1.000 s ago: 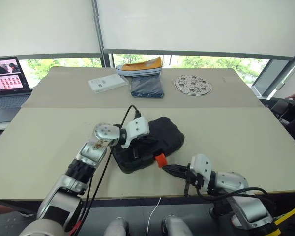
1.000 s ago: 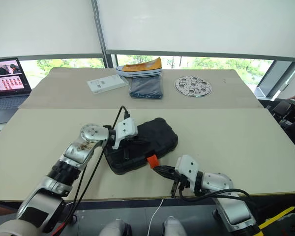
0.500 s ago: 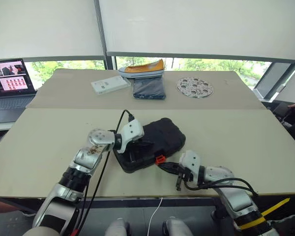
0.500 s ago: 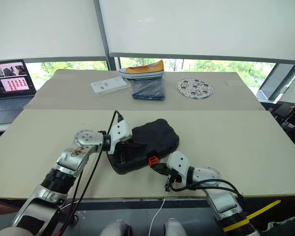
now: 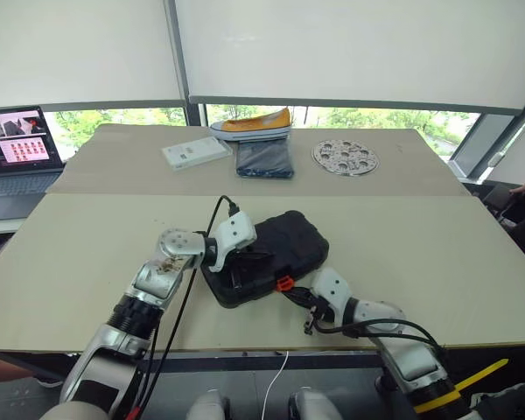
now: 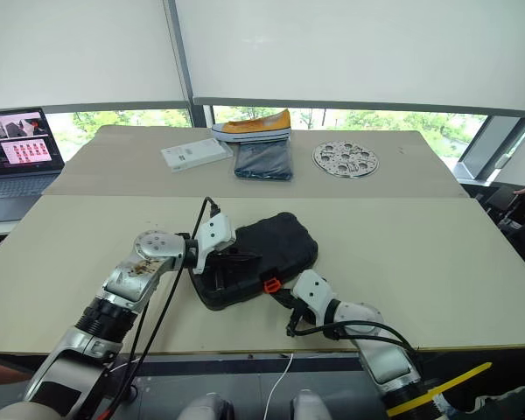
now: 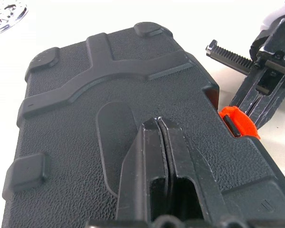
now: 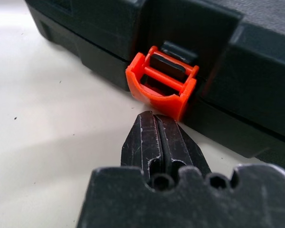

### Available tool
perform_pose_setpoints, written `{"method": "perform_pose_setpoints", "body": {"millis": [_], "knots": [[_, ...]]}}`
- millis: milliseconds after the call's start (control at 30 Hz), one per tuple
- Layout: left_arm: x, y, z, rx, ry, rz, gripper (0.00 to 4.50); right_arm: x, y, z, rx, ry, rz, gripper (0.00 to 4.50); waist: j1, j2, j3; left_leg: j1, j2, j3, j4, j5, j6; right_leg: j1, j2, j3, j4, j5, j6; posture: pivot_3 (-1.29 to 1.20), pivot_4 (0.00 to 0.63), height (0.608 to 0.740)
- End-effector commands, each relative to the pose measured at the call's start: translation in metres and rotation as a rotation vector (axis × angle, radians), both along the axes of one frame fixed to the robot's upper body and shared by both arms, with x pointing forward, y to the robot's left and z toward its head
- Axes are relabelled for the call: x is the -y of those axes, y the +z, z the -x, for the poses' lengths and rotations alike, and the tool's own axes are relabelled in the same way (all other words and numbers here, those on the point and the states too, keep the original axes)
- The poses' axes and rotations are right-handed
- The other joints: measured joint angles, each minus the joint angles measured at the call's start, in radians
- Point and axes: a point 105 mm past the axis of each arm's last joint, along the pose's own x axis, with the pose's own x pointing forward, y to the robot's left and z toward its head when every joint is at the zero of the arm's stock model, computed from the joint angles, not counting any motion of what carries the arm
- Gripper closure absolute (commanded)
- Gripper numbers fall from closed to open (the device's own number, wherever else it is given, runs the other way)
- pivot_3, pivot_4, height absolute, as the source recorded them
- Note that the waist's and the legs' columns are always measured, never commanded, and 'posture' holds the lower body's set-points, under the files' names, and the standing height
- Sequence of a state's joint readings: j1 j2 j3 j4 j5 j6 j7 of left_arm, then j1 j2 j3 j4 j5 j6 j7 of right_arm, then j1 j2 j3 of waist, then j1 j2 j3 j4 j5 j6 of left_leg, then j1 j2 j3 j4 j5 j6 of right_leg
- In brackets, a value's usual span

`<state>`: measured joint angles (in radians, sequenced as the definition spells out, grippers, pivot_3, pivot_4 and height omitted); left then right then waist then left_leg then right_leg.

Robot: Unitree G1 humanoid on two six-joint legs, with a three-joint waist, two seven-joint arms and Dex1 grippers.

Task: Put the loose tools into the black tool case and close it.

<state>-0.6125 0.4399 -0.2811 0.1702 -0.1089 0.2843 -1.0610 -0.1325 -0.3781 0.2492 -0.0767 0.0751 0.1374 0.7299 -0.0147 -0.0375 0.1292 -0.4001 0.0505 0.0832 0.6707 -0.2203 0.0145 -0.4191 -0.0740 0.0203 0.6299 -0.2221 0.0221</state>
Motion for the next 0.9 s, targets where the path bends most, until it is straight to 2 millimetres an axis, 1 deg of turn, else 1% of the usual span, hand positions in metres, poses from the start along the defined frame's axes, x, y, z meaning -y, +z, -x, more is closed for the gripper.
{"method": "perform_pose_setpoints", "body": {"millis": [33, 167, 267, 333, 500, 600, 633, 700, 767, 800, 833, 867, 900], "knots": [[-0.012, -0.053, 0.007, -0.17, 0.042, -0.138, 4.42, -0.007, 0.028, 0.002, 0.101, 0.025, -0.122, 4.5, 0.0, 0.0, 0.0, 0.0, 0.0, 0.0, 0.0, 0.0, 0.0, 0.0, 0.0, 0.0, 0.0, 0.0, 0.0, 0.0, 0.15, 0.74], [-0.014, -0.06, 0.008, -0.189, 0.042, -0.151, 4.42, -0.003, 0.047, 0.004, 0.117, 0.002, -0.238, 4.5, 0.001, 0.0, 0.0, 0.0, 0.0, 0.0, 0.0, 0.0, 0.0, 0.0, 0.0, 0.0, 0.0, 0.0, 0.0, 0.0, 0.15, 0.74], [-0.014, -0.064, 0.011, -0.211, 0.034, -0.149, 4.42, -0.005, 0.062, 0.007, 0.066, 0.007, -0.356, 4.5, 0.001, 0.0, 0.0, -0.001, 0.0, 0.0, 0.0, 0.0, 0.0, -0.001, -0.001, 0.0, 0.0, 0.0, 0.0, 0.0, 0.15, 0.74], [-0.015, -0.066, 0.013, -0.217, 0.034, -0.152, 4.42, -0.006, 0.064, 0.006, 0.063, 0.004, -0.365, 4.5, -0.001, 0.0, 0.0, 0.0, 0.0, -0.002, 0.0, 0.0, 0.0, -0.001, -0.001, 0.0, 0.0, 0.0, -0.001, 0.0, 0.15, 0.74], [-0.015, -0.068, 0.013, -0.224, 0.035, -0.152, 4.42, -0.001, 0.057, 0.002, 0.063, -0.022, -0.325, 4.5, 0.0, 0.001, -0.001, 0.003, 0.0, -0.005, -0.002, 0.0, 0.0, 0.0, -0.001, 0.0, 0.0, 0.0, -0.001, 0.0, 0.15, 0.74], [-0.017, -0.068, 0.012, -0.222, 0.043, -0.147, 4.42, 0.003, 0.058, 0.002, 0.062, -0.02, -0.325, 4.5, 0.002, 0.001, -0.003, 0.004, 0.0, -0.005, -0.003, 0.0, -0.001, -0.001, -0.002, -0.001, -0.002, 0.0, -0.001, 0.0, 0.15, 0.74], [-0.018, -0.066, 0.013, -0.208, 0.04, -0.137, 4.42, 0.004, 0.059, 0.006, 0.053, -0.002, -0.325, 4.5, 0.002, 0.001, -0.003, 0.004, 0.0, -0.005, -0.004, 0.0, -0.001, 0.0, -0.002, -0.001, -0.003, -0.001, -0.001, 0.0, 0.15, 0.74], [-0.018, -0.057, 0.015, -0.166, 0.007, -0.069, 4.42, 0.009, 0.063, 0.015, 0.037, 0.022, -0.333, 4.5, 0.003, 0.003, -0.005, 0.004, -0.001, -0.005, -0.006, 0.0, 0.0, 0.001, -0.003, 0.0, -0.004, -0.001, -0.001, 0.0, 0.15, 0.74], [-0.02, -0.037, 0.013, -0.136, 0.024, 0.06, 4.42, 0.017, 0.066, 0.024, 0.037, 0.039, -0.315, 4.5, 0.003, 0.004, -0.005, 0.002, -0.001, -0.005, -0.007, 0.0, 0.0, 0.001, -0.003, 0.0, -0.004, -0.002, -0.001, 0.0, 0.15, 0.74], [-0.023, -0.026, 0.011, -0.095, 0.036, 0.119, 4.42, 0.023, 0.067, 0.027, 0.03, 0.036, -0.312, 4.5, 0.0, 0.004, -0.005, 0.002, -0.001, -0.005, -0.008, 0.0, 0.0, 0.0, -0.003, 0.0, -0.004, -0.002, -0.002, 0.0, 0.15, 0.74], [-0.031, -0.014, 0.01, -0.046, 0.04, 0.165, 3.91, 0.031, 0.07, 0.03, 0.037, 0.024, -0.304, 4.5, -0.003, 0.005, -0.005, 0.001, 0.0, -0.004, -0.009, 0.0, 0.0, -0.001, -0.003, 0.001, -0.004, -0.002, -0.002, 0.0, 0.15, 0.74], [-0.038, -0.004, 0.013, -0.003, 0.028, 0.202, 3.77, 0.037, 0.072, 0.031, 0.048, 0.015, -0.293, 4.21, -0.005, 0.004, -0.005, 0.001, 0.0, -0.004, -0.01, 0.0, 0.0, -0.002, -0.002, 0.002, -0.004, -0.002, -0.002, 0.0, 0.15, 0.74], [-0.046, 0.004, 0.017, 0.031, 0.012, 0.234, 3.51, 0.043, 0.074, 0.034, 0.052, 0.013, -0.277, 3.92, -0.007, 0.004, -0.004, 0.001, 0.0, -0.004, -0.01, 0.0, 0.0, -0.002, -0.001, 0.002, -0.004, -0.003, -0.003, 0.0, 0.15, 0.74]]}}
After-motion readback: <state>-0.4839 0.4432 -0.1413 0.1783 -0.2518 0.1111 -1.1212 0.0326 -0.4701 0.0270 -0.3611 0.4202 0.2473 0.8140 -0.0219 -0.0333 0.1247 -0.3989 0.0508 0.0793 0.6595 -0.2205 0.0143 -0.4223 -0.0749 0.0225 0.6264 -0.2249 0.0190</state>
